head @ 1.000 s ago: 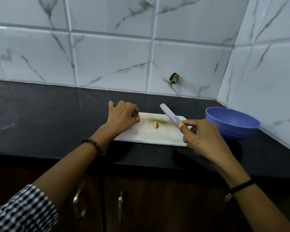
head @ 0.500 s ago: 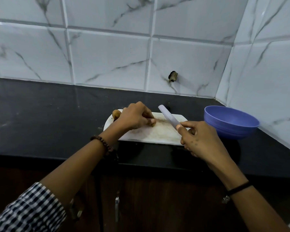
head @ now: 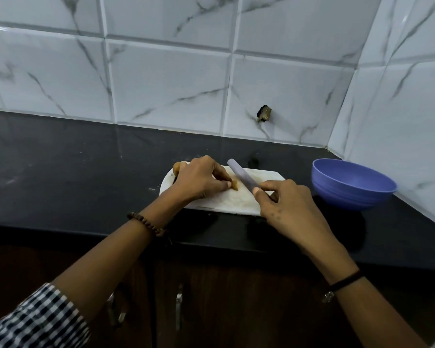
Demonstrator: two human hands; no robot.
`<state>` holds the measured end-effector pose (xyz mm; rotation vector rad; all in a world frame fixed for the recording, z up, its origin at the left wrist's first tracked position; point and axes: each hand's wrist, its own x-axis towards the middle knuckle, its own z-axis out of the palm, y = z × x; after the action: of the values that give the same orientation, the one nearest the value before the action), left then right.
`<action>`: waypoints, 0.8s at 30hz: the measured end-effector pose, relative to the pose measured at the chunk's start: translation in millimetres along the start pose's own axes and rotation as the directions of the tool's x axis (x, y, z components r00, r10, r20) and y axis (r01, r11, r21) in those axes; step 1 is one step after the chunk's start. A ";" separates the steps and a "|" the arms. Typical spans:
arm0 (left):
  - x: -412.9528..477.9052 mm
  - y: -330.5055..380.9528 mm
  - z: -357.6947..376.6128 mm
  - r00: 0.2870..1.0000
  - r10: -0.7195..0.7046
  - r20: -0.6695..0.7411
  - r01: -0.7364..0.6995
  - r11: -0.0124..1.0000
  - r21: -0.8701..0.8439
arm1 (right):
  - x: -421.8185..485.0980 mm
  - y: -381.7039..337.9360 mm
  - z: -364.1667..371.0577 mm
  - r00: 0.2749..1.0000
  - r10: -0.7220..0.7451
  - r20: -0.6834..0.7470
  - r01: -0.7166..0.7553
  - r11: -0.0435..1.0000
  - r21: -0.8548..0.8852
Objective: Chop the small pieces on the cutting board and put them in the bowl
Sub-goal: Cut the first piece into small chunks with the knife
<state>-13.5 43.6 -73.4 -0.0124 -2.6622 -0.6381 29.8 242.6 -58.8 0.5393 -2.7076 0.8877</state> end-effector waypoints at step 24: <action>-3.2 14.2 -3.9 0.997 -0.048 -0.060 0.053 0.994 0.099 | -4.0 -46.8 22.8 0.998 0.019 0.065 0.011 0.899 -0.438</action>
<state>-7.6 54.8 -65.3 0.1003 -2.6432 -0.5113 50.3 194.8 -53.8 0.4686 -2.8389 0.2366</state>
